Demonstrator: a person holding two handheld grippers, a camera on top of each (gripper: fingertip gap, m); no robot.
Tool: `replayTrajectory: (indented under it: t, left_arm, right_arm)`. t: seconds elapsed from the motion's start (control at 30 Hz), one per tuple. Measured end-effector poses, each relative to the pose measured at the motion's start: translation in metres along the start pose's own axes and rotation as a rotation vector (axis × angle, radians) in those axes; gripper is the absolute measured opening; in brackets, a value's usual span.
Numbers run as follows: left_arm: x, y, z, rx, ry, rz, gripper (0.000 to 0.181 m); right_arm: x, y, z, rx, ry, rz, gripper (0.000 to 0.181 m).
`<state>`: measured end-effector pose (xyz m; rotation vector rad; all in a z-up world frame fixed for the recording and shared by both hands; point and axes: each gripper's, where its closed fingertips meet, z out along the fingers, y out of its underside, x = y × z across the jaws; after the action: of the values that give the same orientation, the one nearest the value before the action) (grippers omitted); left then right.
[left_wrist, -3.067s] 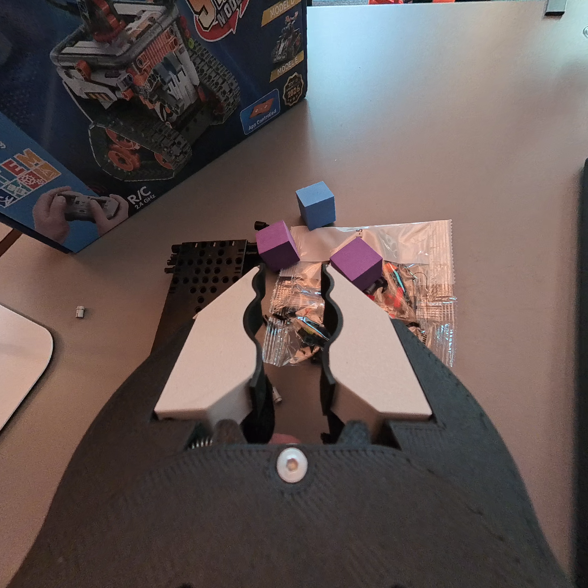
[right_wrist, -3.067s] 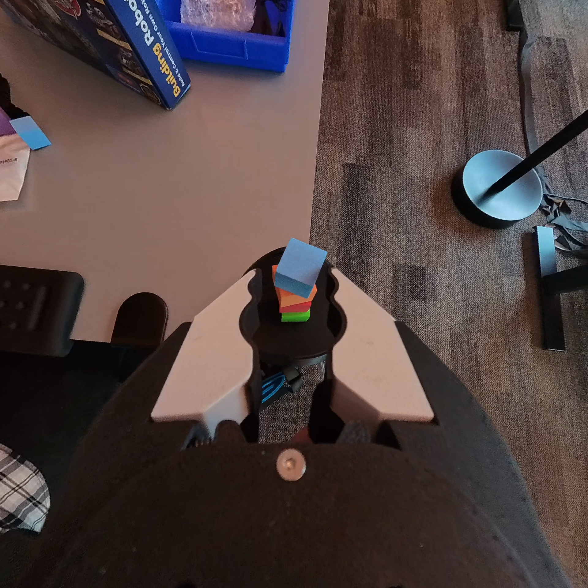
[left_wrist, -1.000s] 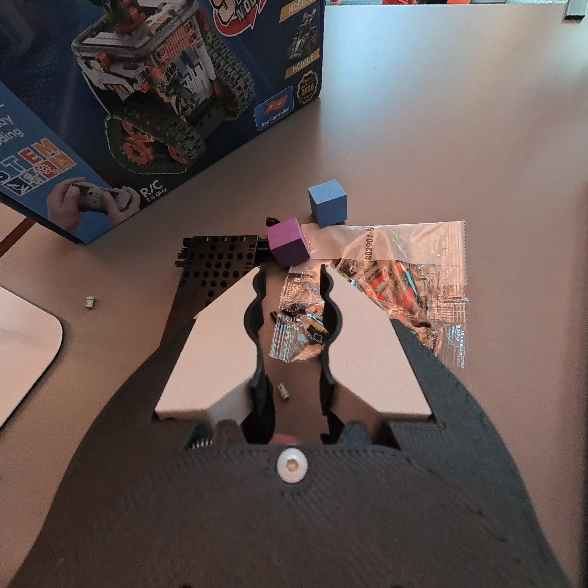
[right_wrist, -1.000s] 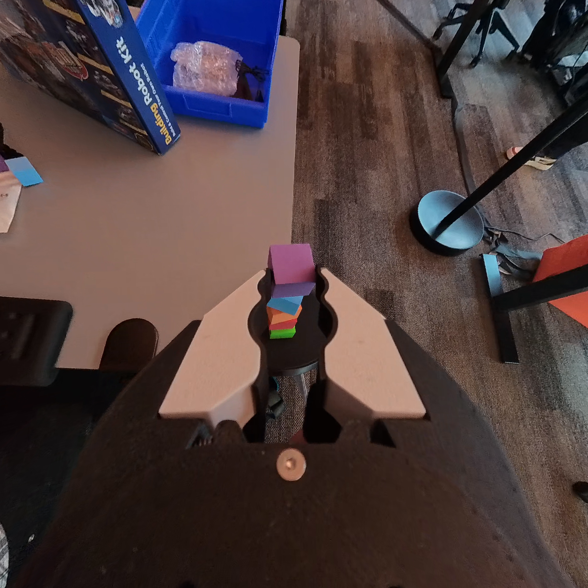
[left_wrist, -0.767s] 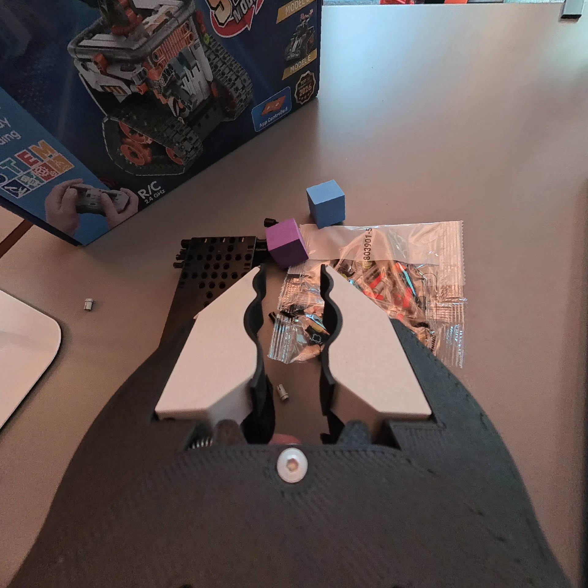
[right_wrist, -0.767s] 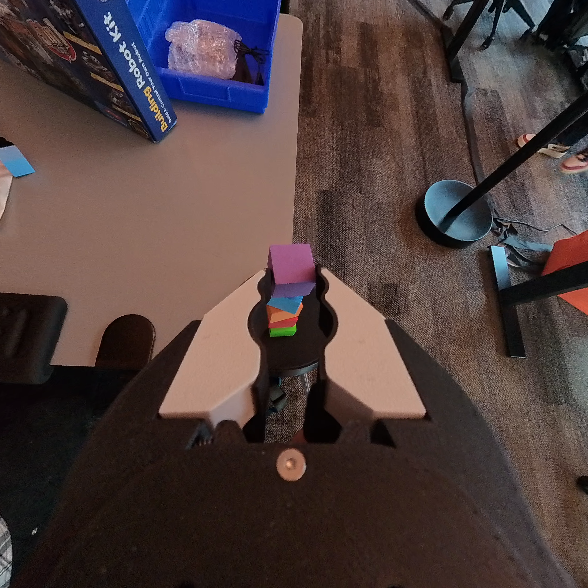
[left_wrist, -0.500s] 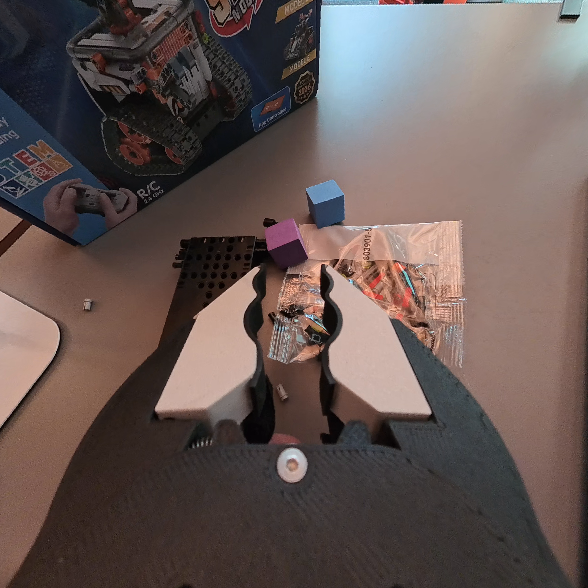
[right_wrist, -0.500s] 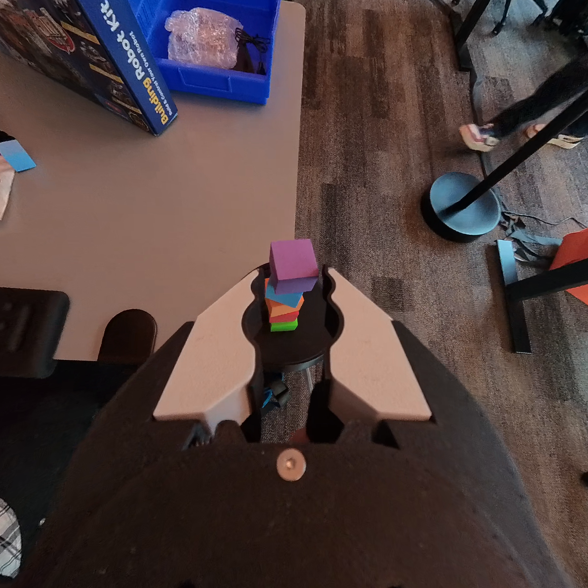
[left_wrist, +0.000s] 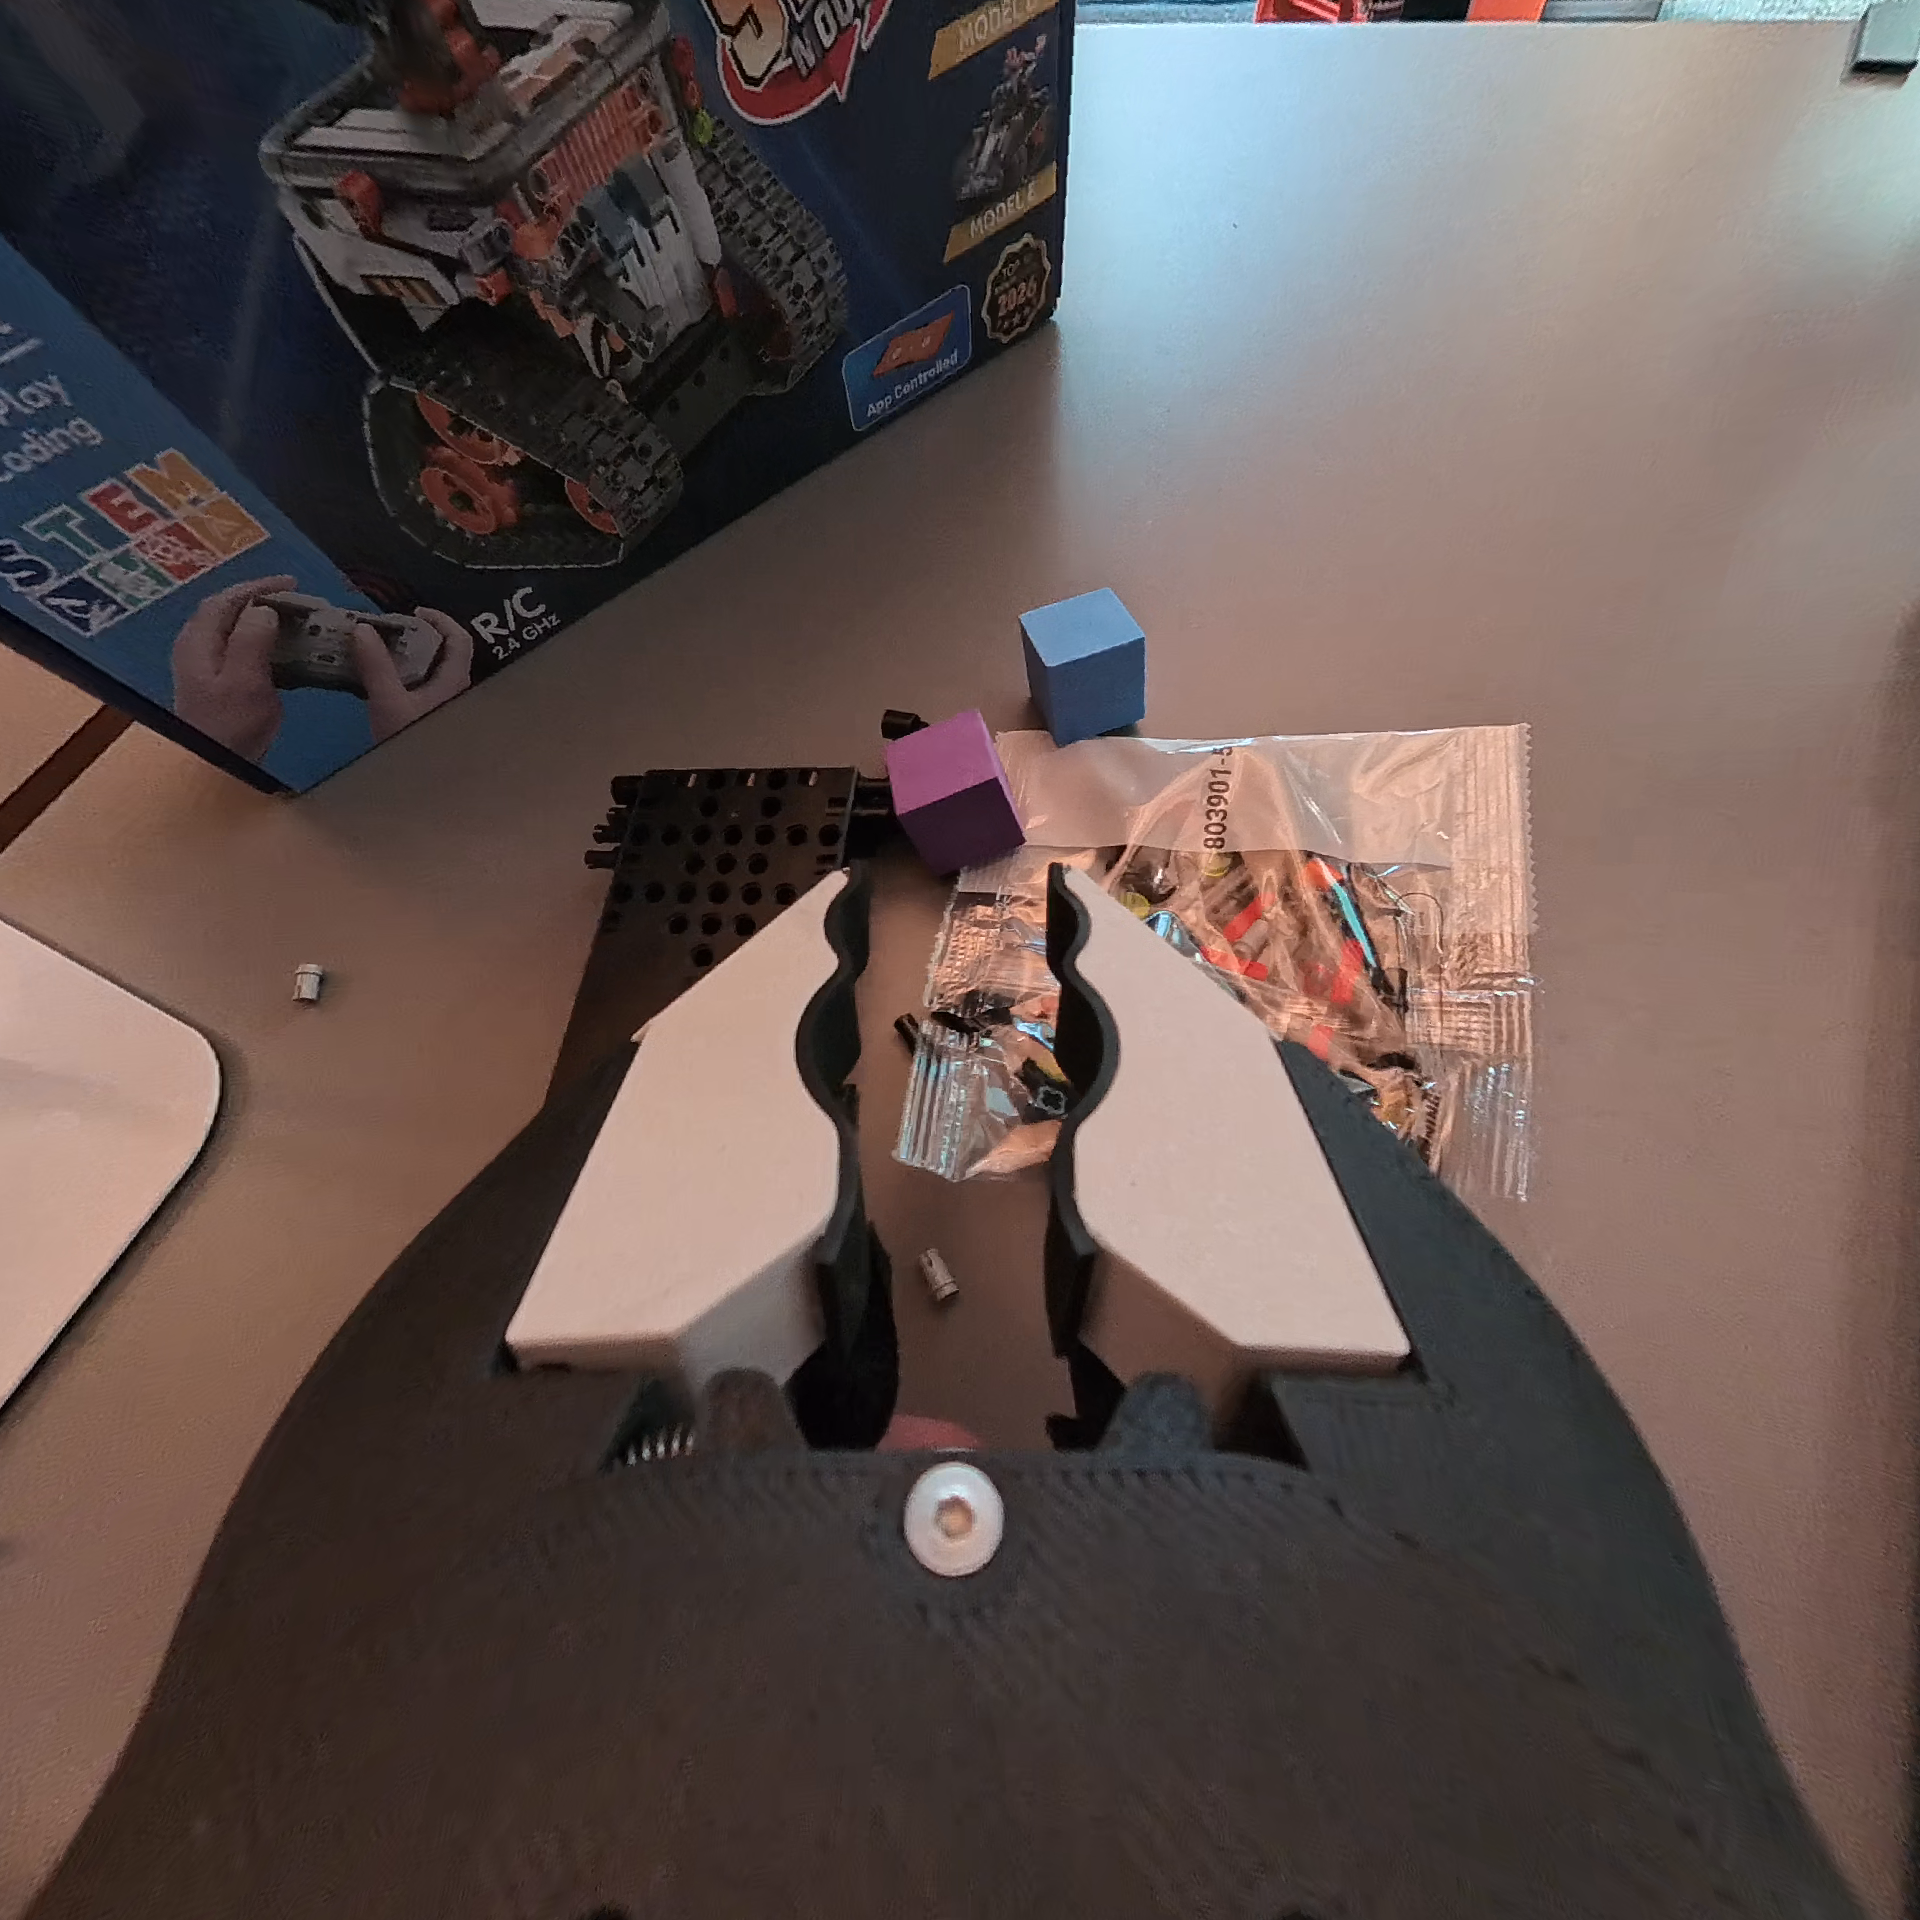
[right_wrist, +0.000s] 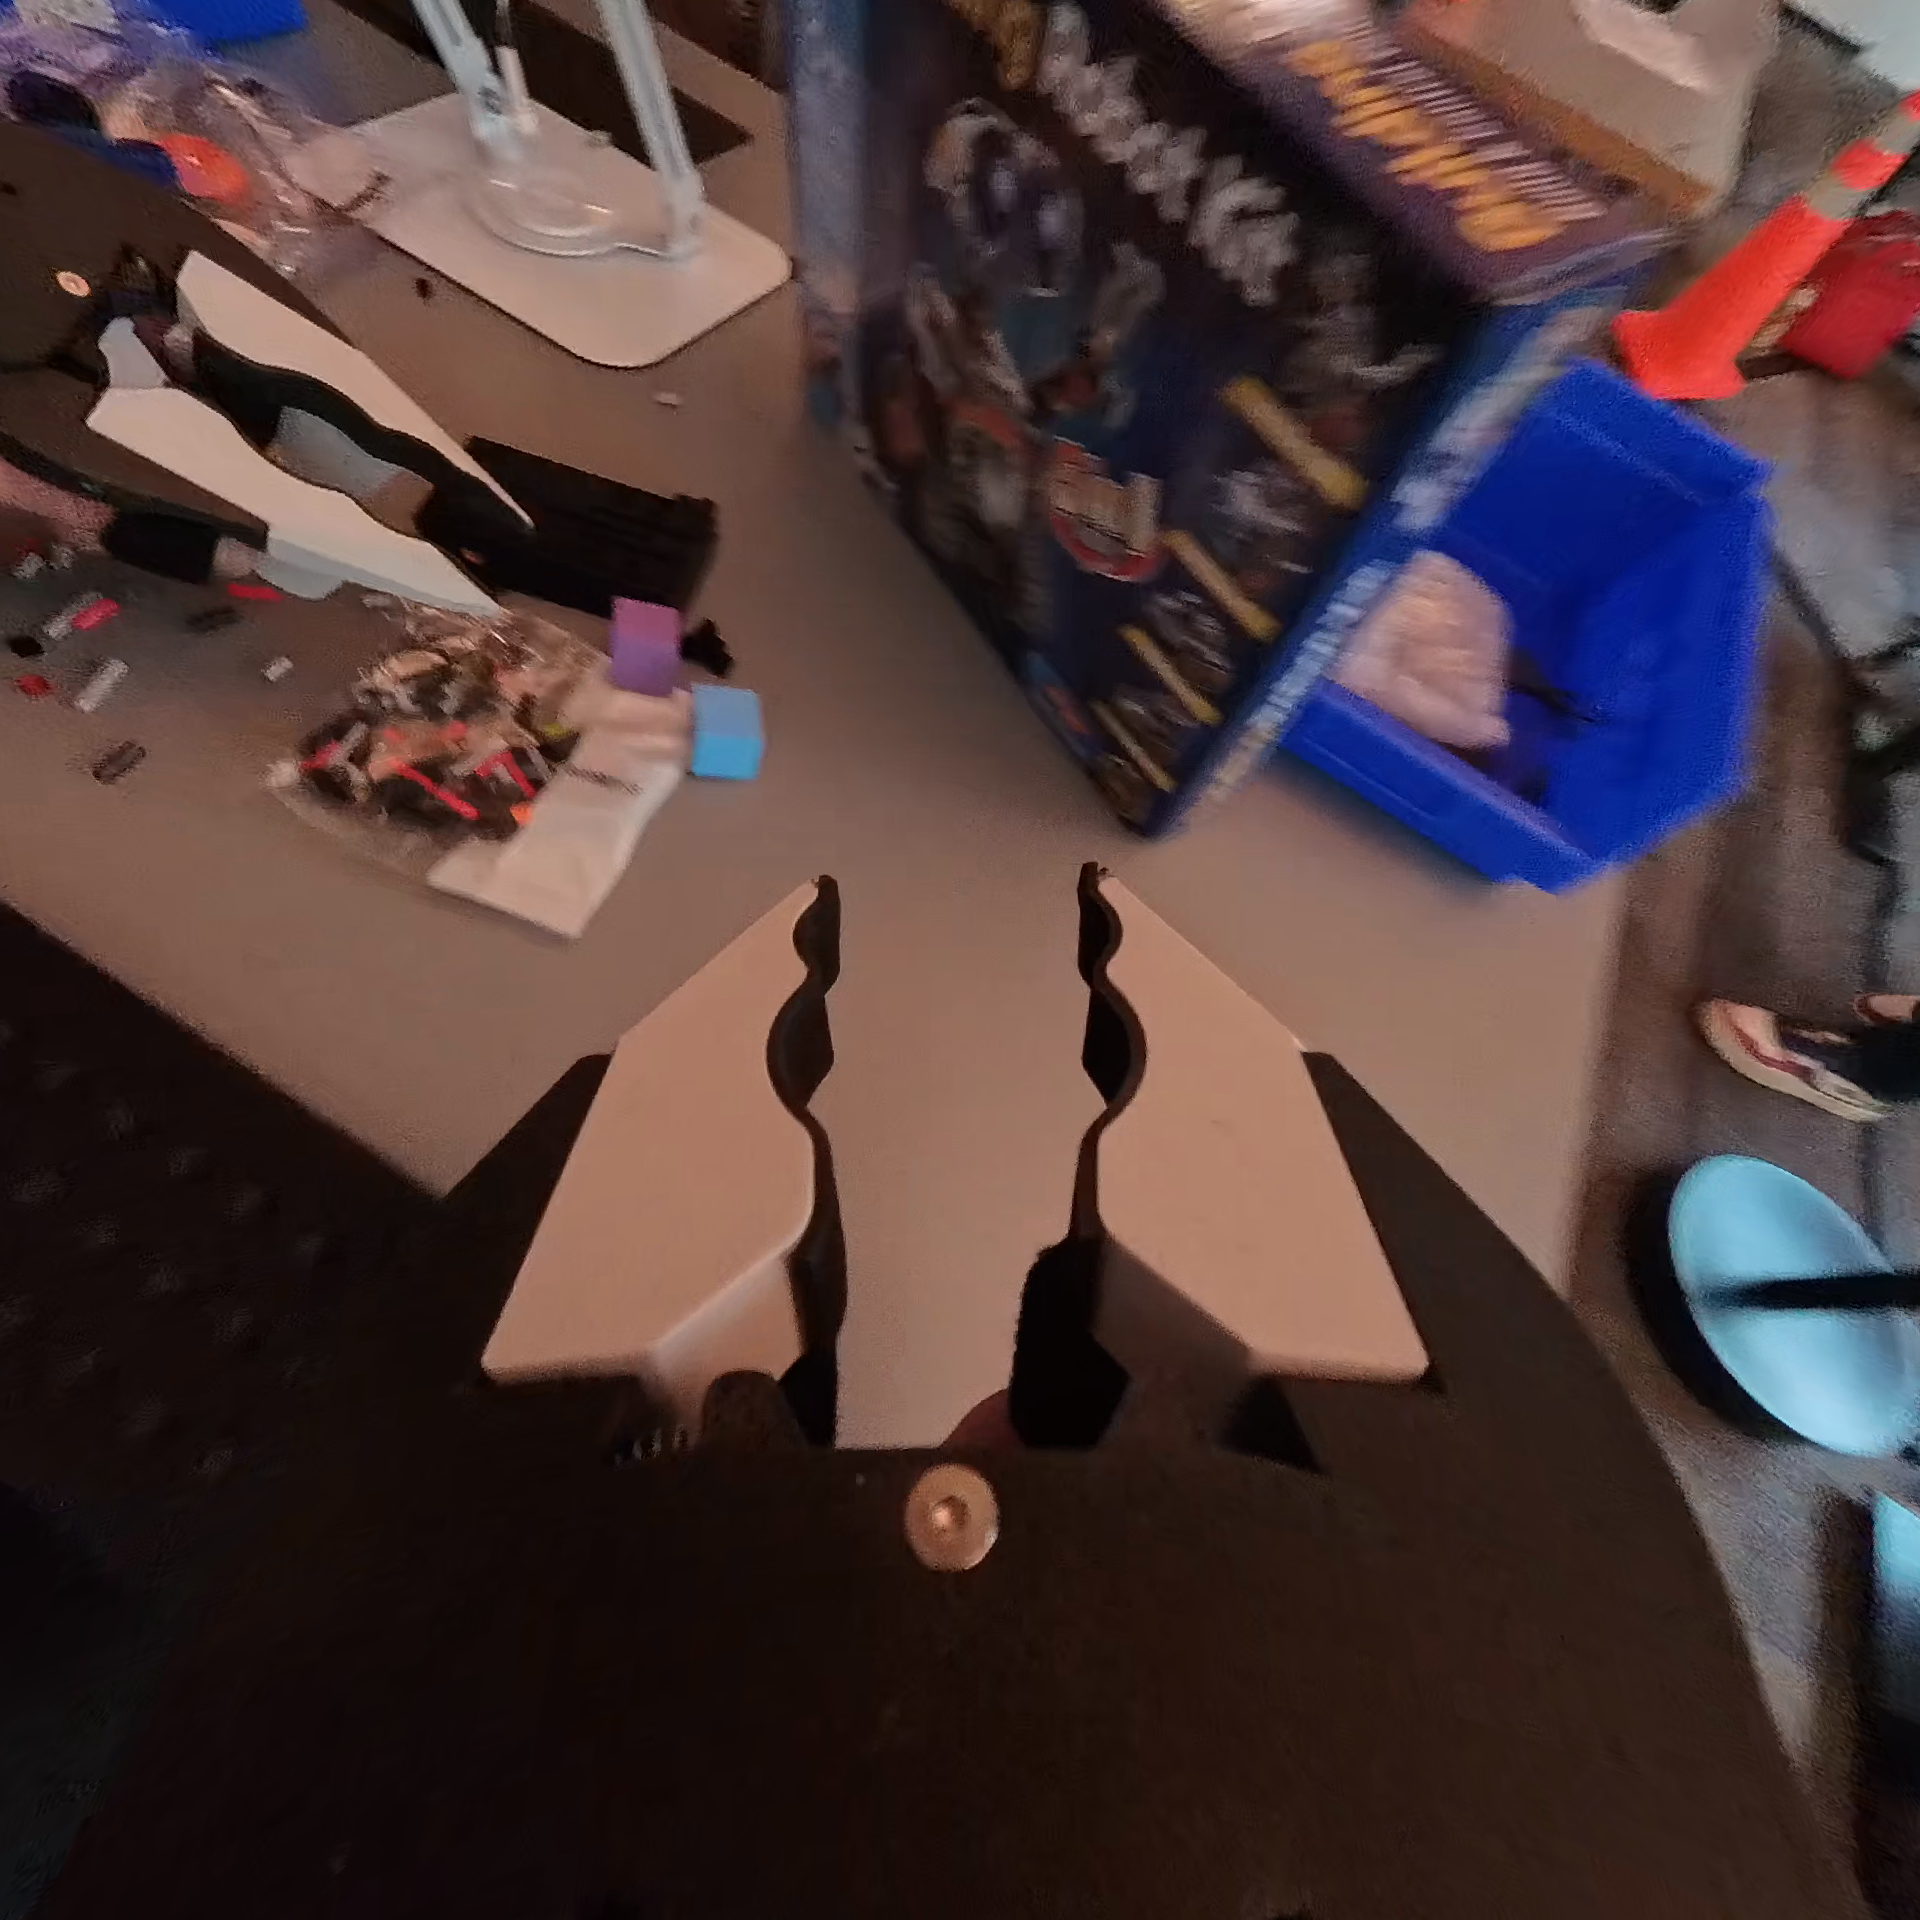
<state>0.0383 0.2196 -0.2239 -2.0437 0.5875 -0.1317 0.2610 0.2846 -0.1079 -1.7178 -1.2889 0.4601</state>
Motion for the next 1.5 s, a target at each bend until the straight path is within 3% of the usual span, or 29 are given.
replayTrajectory:
  t: [0.13, 0.23, 0.37, 0.43, 0.5, 0.6, 0.67, 0.87, 1.0, 1.1, 1.27, 1.5]
  left_arm:
    - [-0.002, -0.002, -0.001, 0.007, -0.003, 0.001, 0.032]
    - [-0.001, -0.002, -0.001, 0.005, 0.0, 0.007, 0.032]
    - [-0.001, -0.004, -0.001, 0.01, 0.002, 0.007, 0.032]
    - [-0.001, -0.005, -0.002, 0.012, 0.002, 0.009, 0.032]
    - [-0.001, -0.005, -0.002, 0.014, 0.003, 0.01, 0.032]
    - [-0.001, -0.004, -0.002, 0.012, 0.004, 0.009, 0.032]
    - [0.0, -0.004, -0.001, 0.01, 0.004, 0.01, 0.032]
    - [0.003, -0.005, -0.001, 0.011, 0.007, 0.017, 0.032]
    - [0.004, -0.004, 0.0, 0.007, 0.009, 0.017, 0.032]
    - [0.004, -0.003, 0.001, 0.003, 0.009, 0.014, 0.033]
    - [0.005, -0.002, 0.002, -0.001, 0.01, 0.014, 0.032]
    - [0.005, 0.0, 0.002, -0.004, 0.011, 0.013, 0.032]
  right_arm:
    - [-0.051, 0.009, 0.1, -0.069, -0.134, 0.001, 0.051]
    - [-0.089, 0.016, 0.152, -0.111, -0.23, -0.01, 0.054]
    - [-0.104, 0.026, 0.19, -0.17, -0.248, -0.008, 0.046]
    - [-0.103, 0.03, 0.197, -0.186, -0.243, 0.004, 0.026]
    - [-0.1, 0.029, 0.195, -0.182, -0.232, 0.002, 0.026]
    - [-0.089, 0.017, 0.169, -0.142, -0.214, 0.003, 0.026]
    - [-0.075, 0.006, 0.135, -0.112, -0.181, -0.007, 0.026]
    - [0.014, -0.01, -0.02, -0.082, 0.052, -0.018, 0.025]
    - [0.091, 0.01, -0.123, -0.116, 0.244, 0.073, 0.026]
    - [0.132, 0.031, -0.18, -0.141, 0.356, 0.133, 0.026]
    - [0.16, 0.068, -0.215, -0.191, 0.352, 0.246, 0.026]
    - [0.169, 0.095, -0.209, -0.239, 0.302, 0.316, 0.026]
